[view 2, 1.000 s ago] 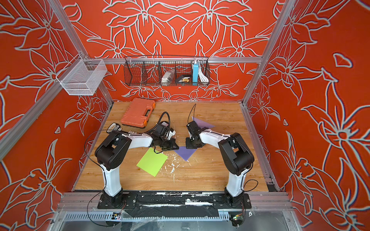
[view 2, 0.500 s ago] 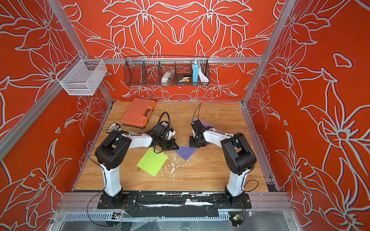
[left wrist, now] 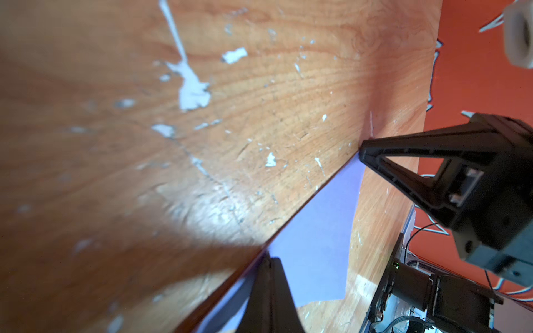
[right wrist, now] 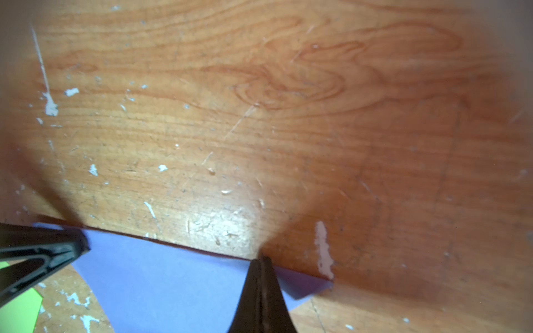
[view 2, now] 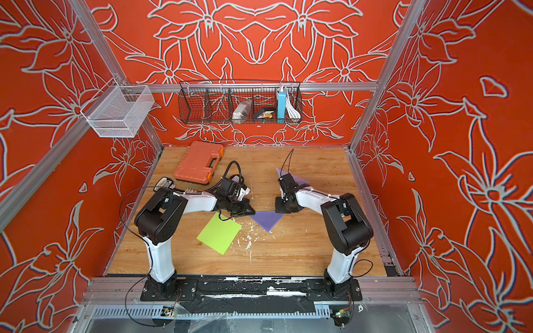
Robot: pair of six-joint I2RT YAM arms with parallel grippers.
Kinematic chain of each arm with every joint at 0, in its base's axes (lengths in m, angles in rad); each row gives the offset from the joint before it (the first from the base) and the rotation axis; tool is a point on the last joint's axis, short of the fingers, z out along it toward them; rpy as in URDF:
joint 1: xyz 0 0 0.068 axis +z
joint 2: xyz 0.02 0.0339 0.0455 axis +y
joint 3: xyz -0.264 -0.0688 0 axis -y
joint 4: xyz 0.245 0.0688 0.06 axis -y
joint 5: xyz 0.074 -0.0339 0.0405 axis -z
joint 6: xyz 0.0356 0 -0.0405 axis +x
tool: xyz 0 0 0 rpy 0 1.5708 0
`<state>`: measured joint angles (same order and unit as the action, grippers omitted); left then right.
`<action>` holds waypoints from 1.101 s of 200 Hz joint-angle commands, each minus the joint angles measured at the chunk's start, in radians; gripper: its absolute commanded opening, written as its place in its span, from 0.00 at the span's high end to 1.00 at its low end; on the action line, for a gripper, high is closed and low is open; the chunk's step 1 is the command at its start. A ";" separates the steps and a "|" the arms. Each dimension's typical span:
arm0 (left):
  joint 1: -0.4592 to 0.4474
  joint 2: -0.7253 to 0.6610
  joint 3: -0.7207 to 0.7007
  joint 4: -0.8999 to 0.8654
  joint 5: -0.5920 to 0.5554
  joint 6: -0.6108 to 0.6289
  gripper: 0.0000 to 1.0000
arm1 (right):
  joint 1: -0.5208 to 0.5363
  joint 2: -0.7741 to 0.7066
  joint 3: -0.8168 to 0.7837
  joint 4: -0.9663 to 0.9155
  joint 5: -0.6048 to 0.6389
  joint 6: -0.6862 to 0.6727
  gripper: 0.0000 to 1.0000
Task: Fold the square paper diagonally
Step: Fold the paper at the center of the board.
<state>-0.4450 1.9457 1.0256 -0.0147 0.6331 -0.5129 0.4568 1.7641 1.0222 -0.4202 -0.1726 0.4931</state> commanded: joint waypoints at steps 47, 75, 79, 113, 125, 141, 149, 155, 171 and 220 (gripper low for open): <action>0.063 0.008 -0.058 -0.169 -0.151 0.043 1.00 | -0.062 0.041 -0.070 -0.127 0.127 -0.010 1.00; 0.085 -0.011 -0.071 -0.174 -0.172 0.042 1.00 | -0.073 0.042 -0.070 -0.128 0.128 -0.014 1.00; 0.088 -0.012 -0.074 -0.174 -0.175 0.043 1.00 | -0.073 0.041 -0.071 -0.126 0.125 -0.014 1.00; 0.099 -0.021 -0.076 -0.186 -0.187 0.051 1.00 | -0.085 0.036 -0.077 -0.114 0.115 -0.014 1.00; 0.101 -0.026 -0.079 -0.188 -0.190 0.050 1.00 | -0.090 0.033 -0.083 -0.106 0.111 -0.013 1.00; 0.103 -0.039 -0.082 -0.191 -0.199 0.054 1.00 | -0.098 0.036 -0.084 -0.097 0.100 -0.010 1.00; 0.104 -0.047 -0.084 -0.197 -0.214 0.057 1.00 | -0.105 0.041 -0.078 -0.098 0.096 -0.011 1.00; 0.107 -0.056 -0.086 -0.198 -0.224 0.059 1.00 | -0.110 0.045 -0.073 -0.098 0.095 -0.011 1.00; 0.117 -0.073 -0.095 -0.198 -0.237 0.062 1.00 | -0.126 0.048 -0.053 -0.100 0.088 -0.013 1.00; 0.132 -0.115 -0.108 -0.174 -0.221 0.063 1.00 | -0.169 0.069 0.023 -0.109 0.071 0.000 1.00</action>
<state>-0.3214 1.8385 0.9615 -0.1001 0.4995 -0.4686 0.3180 1.7721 1.0393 -0.4335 -0.1825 0.4881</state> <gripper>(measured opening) 0.047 0.042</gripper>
